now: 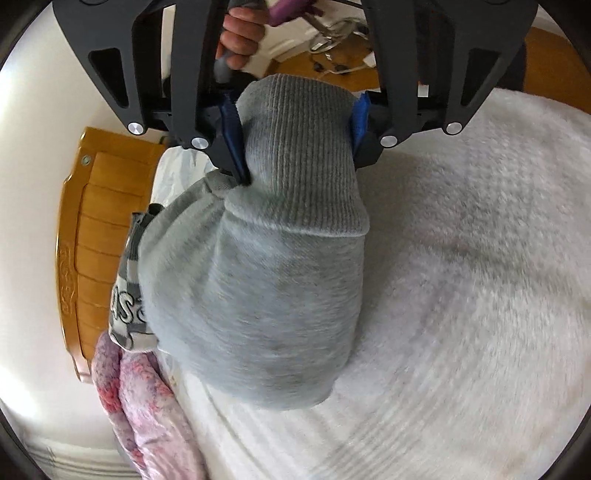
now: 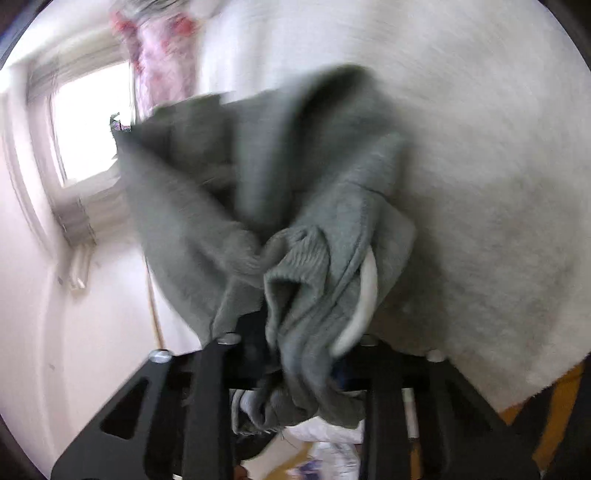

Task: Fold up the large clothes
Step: 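Lift the hoodie bundle with both grippers and carry it toward the pillows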

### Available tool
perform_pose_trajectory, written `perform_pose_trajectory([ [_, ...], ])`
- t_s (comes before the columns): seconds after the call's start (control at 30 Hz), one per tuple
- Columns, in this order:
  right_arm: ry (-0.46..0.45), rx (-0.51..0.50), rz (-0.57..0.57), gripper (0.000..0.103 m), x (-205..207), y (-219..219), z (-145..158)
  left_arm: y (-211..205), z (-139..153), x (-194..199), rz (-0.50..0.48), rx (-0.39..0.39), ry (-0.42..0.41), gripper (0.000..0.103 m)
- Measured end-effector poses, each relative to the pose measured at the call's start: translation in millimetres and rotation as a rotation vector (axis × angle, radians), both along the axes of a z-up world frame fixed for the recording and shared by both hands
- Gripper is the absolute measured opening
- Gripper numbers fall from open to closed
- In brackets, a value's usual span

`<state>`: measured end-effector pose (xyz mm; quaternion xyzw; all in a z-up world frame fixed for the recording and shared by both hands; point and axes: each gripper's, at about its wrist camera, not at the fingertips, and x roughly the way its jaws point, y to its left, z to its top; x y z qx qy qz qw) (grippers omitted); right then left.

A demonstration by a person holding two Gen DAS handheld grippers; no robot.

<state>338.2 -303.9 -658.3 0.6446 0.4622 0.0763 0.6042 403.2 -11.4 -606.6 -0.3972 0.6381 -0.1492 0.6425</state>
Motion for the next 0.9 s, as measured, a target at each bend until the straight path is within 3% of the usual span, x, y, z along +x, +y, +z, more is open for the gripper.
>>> perform_pose_trajectory([
  [0.17, -0.077, -0.173, 0.078, 0.016, 15, 6, 80, -7, 49, 11, -0.05, 0.072, -0.086, 0.04],
  [0.43, -0.206, -0.265, 0.153, 0.015, 27, 8, 196, -5, 154, 20, -0.121, 0.117, -0.232, 0.039],
  [0.57, -0.29, -0.276, 0.151, 0.015, 26, 4, 254, -14, 223, 16, -0.171, 0.142, -0.373, 0.039],
  [0.77, -0.396, -0.31, 0.096, 0.015, 50, -34, 325, -59, 295, 27, -0.208, 0.125, -0.518, 0.039],
  [0.9, -0.436, -0.346, 0.066, 0.015, 69, -78, 348, -111, 317, 50, -0.238, 0.116, -0.583, 0.039],
])
